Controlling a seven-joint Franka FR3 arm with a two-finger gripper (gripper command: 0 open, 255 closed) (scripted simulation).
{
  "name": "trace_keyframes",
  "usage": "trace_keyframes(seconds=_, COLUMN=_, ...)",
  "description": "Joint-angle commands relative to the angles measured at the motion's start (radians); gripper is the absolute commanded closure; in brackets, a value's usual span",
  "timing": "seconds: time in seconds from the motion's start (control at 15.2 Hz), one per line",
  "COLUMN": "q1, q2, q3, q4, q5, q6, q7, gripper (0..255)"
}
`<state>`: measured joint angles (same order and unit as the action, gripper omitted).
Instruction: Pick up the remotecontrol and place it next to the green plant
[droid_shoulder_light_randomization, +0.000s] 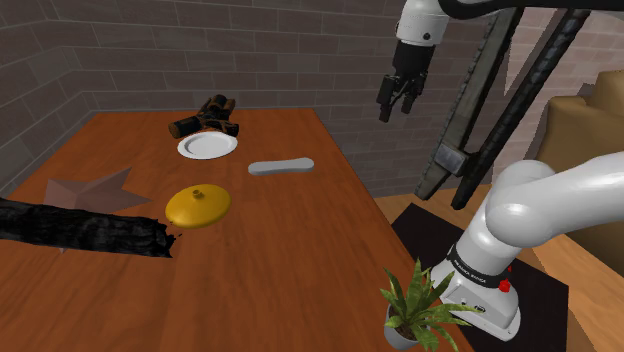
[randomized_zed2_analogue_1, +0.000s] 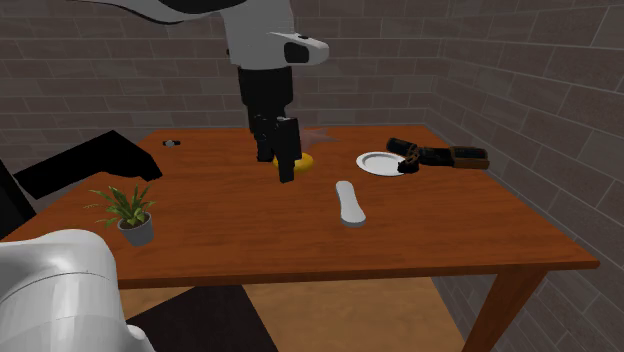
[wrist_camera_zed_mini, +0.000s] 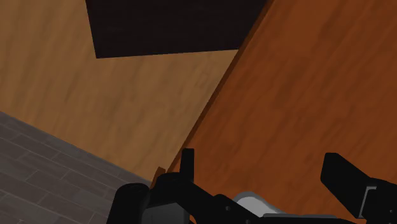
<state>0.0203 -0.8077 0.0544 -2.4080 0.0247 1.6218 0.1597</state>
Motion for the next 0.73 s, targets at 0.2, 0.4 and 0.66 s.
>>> trace_keyframes(seconds=0.2, q1=0.024, q2=0.101, q3=-0.028, q4=0.006, q5=-0.022, q6=0.093, q7=-0.103, gripper=0)
trace_keyframes(seconds=0.4, q1=0.048, q2=0.208, q3=-0.050, q4=0.025, q5=-0.038, q6=0.179, q7=-0.203, gripper=0)
trace_keyframes(seconds=0.66, q1=0.080, q2=0.359, q3=-0.073, q4=0.071, q5=-0.050, q6=0.281, q7=-0.333, gripper=0)
